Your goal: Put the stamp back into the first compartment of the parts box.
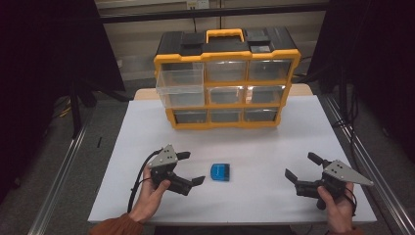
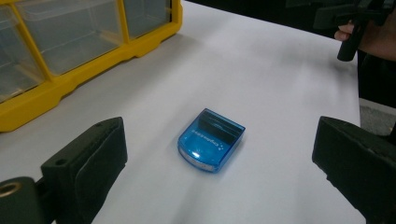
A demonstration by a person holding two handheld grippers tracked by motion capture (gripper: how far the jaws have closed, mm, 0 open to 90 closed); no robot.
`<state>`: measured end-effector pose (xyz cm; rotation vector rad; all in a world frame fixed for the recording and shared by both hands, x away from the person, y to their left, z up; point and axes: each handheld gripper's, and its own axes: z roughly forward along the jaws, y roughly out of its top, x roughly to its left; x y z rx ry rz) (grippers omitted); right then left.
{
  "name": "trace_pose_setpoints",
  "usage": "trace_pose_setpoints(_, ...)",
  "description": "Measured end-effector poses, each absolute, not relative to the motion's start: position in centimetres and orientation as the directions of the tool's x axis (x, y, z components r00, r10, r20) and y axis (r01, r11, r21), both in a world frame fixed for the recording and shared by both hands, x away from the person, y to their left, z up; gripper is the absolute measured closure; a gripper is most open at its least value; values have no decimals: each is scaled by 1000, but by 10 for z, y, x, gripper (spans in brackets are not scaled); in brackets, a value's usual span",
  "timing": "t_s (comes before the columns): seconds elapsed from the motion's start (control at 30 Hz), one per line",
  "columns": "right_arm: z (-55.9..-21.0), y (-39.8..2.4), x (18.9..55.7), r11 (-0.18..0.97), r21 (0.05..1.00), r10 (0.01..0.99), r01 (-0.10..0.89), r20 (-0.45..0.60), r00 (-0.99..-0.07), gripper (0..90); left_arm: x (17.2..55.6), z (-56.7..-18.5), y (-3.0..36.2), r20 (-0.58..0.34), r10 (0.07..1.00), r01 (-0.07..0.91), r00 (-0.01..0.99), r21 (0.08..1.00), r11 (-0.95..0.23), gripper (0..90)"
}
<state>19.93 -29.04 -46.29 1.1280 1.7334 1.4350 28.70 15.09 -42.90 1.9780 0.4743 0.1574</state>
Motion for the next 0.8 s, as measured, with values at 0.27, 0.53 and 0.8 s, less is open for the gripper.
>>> trace_pose_setpoints(0.27,-463,-290,200,46,972,892,231,64,-448,3,302,-424,136,-104,358,256,928,876,-408,36)
trace_pose_setpoints(0.53,-463,-291,200,42,972,890,230,69,-451,3,312,-425,121,-117,308,254,944,856,-451,36)
trace_pose_setpoints(0.8,-463,-291,200,43,972,888,230,68,-454,2,322,-415,112,-101,275,232,956,836,-497,36)
